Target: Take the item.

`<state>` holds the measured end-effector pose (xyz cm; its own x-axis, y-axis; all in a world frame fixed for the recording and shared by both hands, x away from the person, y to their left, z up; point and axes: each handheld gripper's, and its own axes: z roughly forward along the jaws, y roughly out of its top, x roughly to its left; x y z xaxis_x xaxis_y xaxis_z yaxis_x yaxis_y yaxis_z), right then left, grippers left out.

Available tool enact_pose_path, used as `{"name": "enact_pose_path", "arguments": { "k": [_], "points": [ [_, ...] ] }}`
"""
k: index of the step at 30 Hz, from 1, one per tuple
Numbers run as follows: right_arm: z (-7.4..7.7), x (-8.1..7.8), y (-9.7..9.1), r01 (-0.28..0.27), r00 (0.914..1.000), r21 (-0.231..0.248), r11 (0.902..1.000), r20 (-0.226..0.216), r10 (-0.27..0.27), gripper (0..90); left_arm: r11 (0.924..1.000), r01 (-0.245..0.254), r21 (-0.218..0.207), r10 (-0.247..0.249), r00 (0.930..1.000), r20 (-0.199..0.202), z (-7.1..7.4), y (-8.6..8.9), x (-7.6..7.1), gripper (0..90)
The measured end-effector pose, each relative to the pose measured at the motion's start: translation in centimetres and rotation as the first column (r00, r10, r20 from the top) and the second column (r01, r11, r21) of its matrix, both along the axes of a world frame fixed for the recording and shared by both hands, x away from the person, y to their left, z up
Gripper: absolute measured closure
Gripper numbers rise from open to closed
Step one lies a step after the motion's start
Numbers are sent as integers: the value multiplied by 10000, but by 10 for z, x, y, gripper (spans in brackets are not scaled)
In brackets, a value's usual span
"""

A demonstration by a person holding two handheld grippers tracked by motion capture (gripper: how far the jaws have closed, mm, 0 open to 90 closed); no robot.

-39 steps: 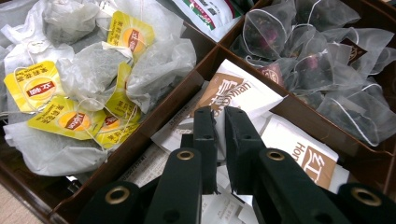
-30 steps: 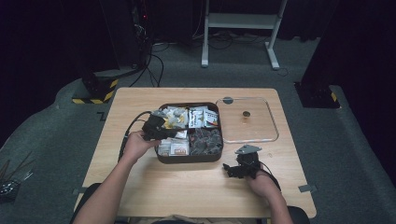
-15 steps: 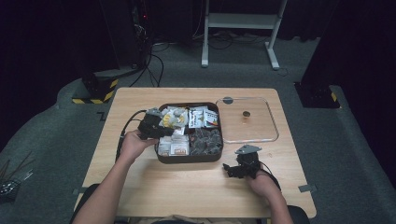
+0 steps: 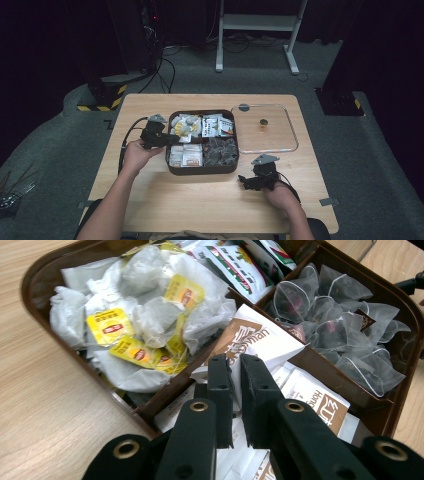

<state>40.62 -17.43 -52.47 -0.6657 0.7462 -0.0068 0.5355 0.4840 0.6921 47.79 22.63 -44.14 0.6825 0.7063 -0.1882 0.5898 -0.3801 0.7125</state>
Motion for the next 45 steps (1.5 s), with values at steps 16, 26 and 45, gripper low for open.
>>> {"name": "enact_pose_path", "arguments": {
  "k": [16, 26, 45],
  "points": [
    [0, 3, 1, -120, 9999, -1, 9999, 6, 120, 77, 9976, -665, -197, 667, 9977, 101, 4, 23, -5, 842],
    [0, 5, 2, -160, 9999, -2, 9999, 2, 160, 77, 9937, -1097, -247, 1101, 9938, 170, 6, 41, -9, 841],
    [0, 7, 3, -195, 9998, -1, 9998, -1, 195, 77, 9796, -2003, -180, 2007, 9795, 196, 4, 75, -10, 841]
  ]
}}
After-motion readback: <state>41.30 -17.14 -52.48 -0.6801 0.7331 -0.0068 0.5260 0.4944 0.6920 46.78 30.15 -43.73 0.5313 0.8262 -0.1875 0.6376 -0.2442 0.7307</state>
